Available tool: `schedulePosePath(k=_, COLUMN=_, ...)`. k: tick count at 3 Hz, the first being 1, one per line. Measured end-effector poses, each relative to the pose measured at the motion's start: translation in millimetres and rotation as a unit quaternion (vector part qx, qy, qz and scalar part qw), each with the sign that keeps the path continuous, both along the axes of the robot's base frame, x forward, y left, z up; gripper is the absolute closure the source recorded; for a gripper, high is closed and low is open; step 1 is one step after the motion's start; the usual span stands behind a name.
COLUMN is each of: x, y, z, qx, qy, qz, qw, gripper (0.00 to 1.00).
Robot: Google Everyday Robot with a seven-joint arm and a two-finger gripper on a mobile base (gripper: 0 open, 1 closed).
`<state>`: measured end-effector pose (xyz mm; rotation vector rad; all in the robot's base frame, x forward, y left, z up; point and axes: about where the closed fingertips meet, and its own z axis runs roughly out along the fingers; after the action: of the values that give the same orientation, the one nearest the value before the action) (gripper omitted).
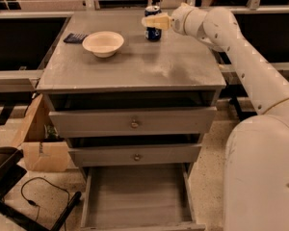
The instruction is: Place pepsi can into bottom drawer
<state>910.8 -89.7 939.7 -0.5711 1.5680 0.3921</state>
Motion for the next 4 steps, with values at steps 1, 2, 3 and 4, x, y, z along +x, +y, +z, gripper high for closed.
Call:
schedulePosePath(k=1, x=19, y=10, z=-10, qx=-0.006, qy=-0.004, qz=-0.003, qw=1.0000, gripper=0.00)
schedulePosePath(k=2, x=35, y=14, z=-16, qx=-0.009, qy=-0.009, qz=-0.007, qw=0.9999, gripper=0.00)
schedulePosePath(k=3, x=46, y=24, z=-20, qx=-0.005, qy=-0.013, qz=-0.003, qw=0.9999, gripper=0.00)
schedulePosePath(k=4, x=57, y=37, z=-25, qx=-0.005, qy=-0.014, qz=0.002, qw=0.9999, gripper=0.27)
